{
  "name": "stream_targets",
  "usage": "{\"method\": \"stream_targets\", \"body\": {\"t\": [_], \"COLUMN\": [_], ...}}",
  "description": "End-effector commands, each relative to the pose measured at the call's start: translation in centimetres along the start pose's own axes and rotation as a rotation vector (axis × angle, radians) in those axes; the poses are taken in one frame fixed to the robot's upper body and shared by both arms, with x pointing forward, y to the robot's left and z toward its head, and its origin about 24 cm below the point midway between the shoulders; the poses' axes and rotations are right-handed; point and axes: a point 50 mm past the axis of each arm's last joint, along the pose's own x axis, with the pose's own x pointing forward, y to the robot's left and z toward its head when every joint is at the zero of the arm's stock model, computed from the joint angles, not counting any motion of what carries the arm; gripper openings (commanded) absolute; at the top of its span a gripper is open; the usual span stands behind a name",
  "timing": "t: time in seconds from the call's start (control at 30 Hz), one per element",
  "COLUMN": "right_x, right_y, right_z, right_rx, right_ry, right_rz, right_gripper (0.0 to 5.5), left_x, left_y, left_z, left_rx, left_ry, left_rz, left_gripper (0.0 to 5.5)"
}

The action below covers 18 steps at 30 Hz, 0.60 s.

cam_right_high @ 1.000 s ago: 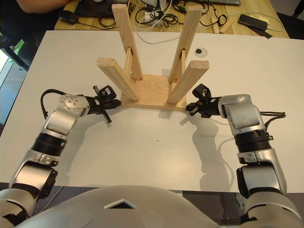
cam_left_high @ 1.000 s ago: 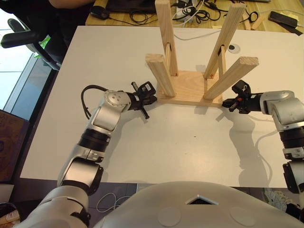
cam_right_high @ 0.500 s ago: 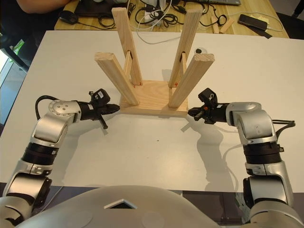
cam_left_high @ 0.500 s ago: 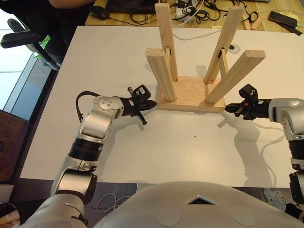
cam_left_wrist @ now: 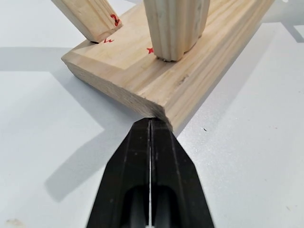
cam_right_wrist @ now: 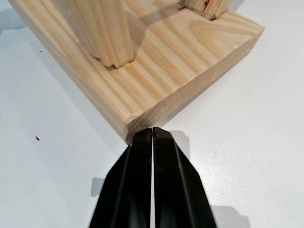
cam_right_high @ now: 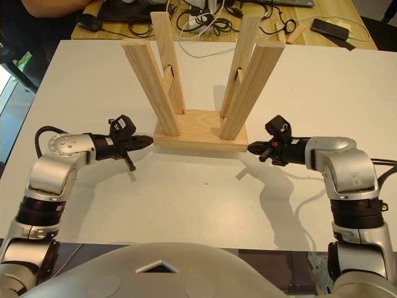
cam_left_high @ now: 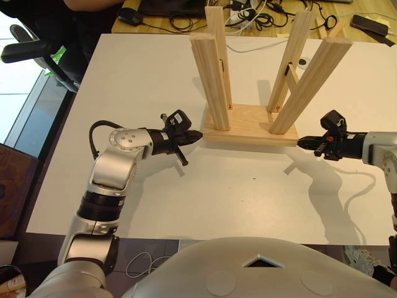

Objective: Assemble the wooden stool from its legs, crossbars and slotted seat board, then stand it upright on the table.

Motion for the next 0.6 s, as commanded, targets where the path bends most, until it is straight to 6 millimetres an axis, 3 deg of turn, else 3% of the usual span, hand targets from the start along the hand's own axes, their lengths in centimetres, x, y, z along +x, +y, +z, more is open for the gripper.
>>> {"method": "stream_targets", "body": {"t": [0.03, 0.6], "right_x": [1.1, 0.2], "right_y": [2.7, 4.1], "right_z": [1.6, 3.2], "right_rx": [-0.038, -0.033], "right_ry": [-0.095, -0.189], "right_rz": [0.213, 0.297], "right_gripper": [0.07, 0.07], "left_x": [0.7, 0.3], "left_y": [-2.2, -2.6], "left_z": [2.6, 3.9], "left_rx": [0.033, 0.035], "left_ry": [-0.141, -0.204], "left_rz": [-0.168, -0.199], "left_gripper": [0.0, 0.0]}}
